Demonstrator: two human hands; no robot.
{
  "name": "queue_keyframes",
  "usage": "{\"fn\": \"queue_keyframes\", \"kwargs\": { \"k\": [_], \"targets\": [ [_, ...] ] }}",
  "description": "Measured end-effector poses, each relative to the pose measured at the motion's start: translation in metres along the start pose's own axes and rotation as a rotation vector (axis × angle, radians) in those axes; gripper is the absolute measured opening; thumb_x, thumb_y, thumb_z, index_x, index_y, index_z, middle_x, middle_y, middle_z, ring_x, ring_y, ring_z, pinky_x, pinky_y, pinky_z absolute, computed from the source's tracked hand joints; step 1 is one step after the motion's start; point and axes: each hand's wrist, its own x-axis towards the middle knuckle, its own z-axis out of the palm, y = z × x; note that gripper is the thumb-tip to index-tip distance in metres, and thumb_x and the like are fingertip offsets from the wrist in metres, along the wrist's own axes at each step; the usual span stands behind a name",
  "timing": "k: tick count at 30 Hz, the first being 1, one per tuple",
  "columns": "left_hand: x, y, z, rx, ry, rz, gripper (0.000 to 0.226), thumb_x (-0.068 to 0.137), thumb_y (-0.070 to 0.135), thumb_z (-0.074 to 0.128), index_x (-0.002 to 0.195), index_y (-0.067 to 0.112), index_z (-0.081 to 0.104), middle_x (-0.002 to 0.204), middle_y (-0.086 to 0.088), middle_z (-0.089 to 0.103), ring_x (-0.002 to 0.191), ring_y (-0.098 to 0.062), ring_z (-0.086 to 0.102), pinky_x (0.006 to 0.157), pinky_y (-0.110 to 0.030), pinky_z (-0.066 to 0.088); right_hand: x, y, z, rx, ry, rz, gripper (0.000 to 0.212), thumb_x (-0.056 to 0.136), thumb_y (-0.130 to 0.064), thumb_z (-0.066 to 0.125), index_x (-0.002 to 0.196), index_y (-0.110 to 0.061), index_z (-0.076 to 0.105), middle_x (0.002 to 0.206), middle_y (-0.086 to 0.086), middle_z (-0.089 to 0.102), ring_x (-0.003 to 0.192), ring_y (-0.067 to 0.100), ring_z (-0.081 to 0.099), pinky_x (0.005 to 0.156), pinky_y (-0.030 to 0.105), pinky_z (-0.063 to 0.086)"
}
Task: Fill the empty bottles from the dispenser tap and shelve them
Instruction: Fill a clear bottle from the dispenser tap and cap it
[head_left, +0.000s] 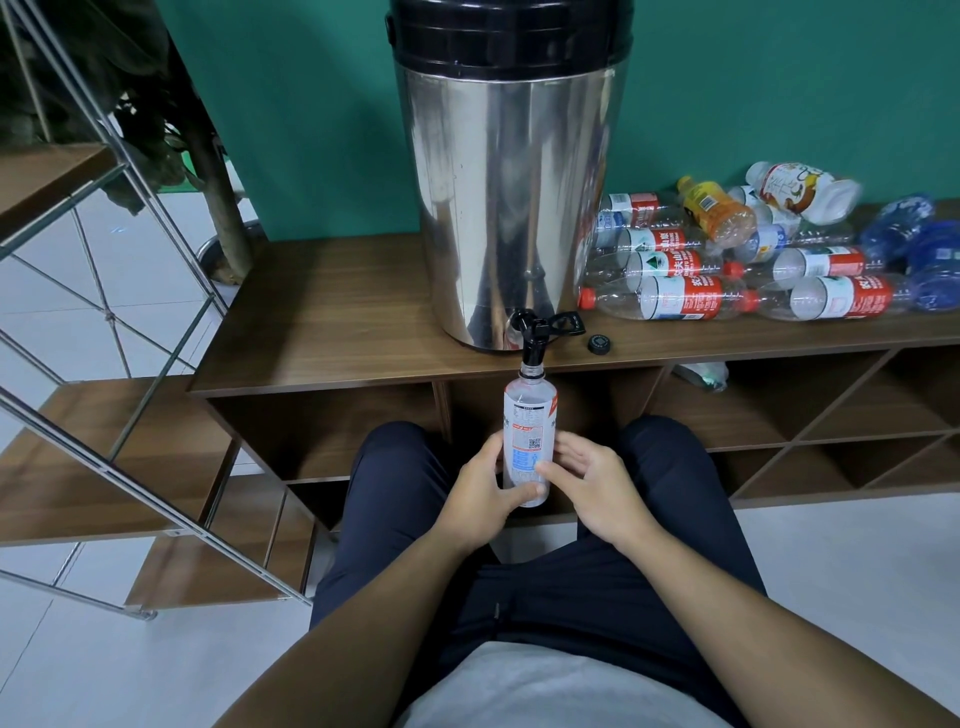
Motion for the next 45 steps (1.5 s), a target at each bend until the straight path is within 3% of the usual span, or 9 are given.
{"fn": "queue_keyframes", "kwargs": {
  "k": [9,19,27,37,42,45],
  "targets": [
    [0.001,0.000,0.000,0.006,0.001,-0.003,0.076,0.092,0.026,0.092,0.157,0.035,0.055,0.143,0.019,0.072,0.135,-0.003,0.066,0.119,-0.045,0.055,0.000,0.001,0.000,-0.004,0.004,-0.004,0.046,0.103,-0.005,0.074,0.146,-0.018,0.069,0.135,-0.013,0.077,0.127,0.007,0.072,0.109,0.024,0.056],
    [0.002,-0.001,0.001,0.023,0.023,-0.001,0.077,0.090,0.025,0.094,0.155,0.035,0.056,0.141,0.021,0.072,0.133,-0.001,0.067,0.117,-0.043,0.057,0.001,0.000,0.000,-0.007,0.009,0.011,0.046,0.103,-0.007,0.075,0.147,-0.018,0.069,0.136,-0.010,0.077,0.128,0.010,0.072,0.113,0.034,0.056],
    [0.004,-0.001,0.004,0.010,0.045,-0.015,0.082,0.087,0.023,0.096,0.157,0.033,0.054,0.138,0.020,0.074,0.128,0.002,0.069,0.114,-0.039,0.059,-0.002,-0.007,0.002,-0.025,0.012,0.011,0.046,0.103,-0.006,0.075,0.147,-0.018,0.069,0.135,-0.013,0.077,0.127,0.006,0.072,0.110,0.027,0.057],
    [0.008,-0.001,0.008,0.001,0.083,-0.018,0.075,0.088,0.025,0.095,0.151,0.032,0.057,0.134,0.019,0.074,0.124,0.002,0.070,0.108,-0.033,0.061,-0.001,-0.013,0.000,-0.011,0.025,0.014,0.041,0.103,-0.007,0.075,0.142,-0.019,0.071,0.133,-0.013,0.078,0.127,0.007,0.072,0.114,0.034,0.056],
    [0.012,-0.002,0.006,0.013,0.099,-0.029,0.074,0.087,0.025,0.096,0.149,0.031,0.055,0.132,0.017,0.075,0.121,0.002,0.071,0.105,-0.030,0.060,0.008,-0.024,-0.013,0.045,0.219,0.034,0.036,0.105,-0.028,0.076,0.140,-0.020,0.073,0.127,-0.009,0.080,0.125,0.007,0.073,0.117,0.044,0.054],
    [0.014,-0.004,0.006,0.019,0.103,-0.032,0.072,0.088,0.025,0.097,0.147,0.030,0.056,0.133,0.017,0.075,0.121,0.004,0.071,0.105,-0.030,0.061,0.016,-0.043,-0.021,0.086,0.297,-0.005,0.036,0.109,-0.035,0.069,0.140,-0.018,0.072,0.117,-0.001,0.082,0.116,0.015,0.077,0.109,0.048,0.059]
  ]
}}
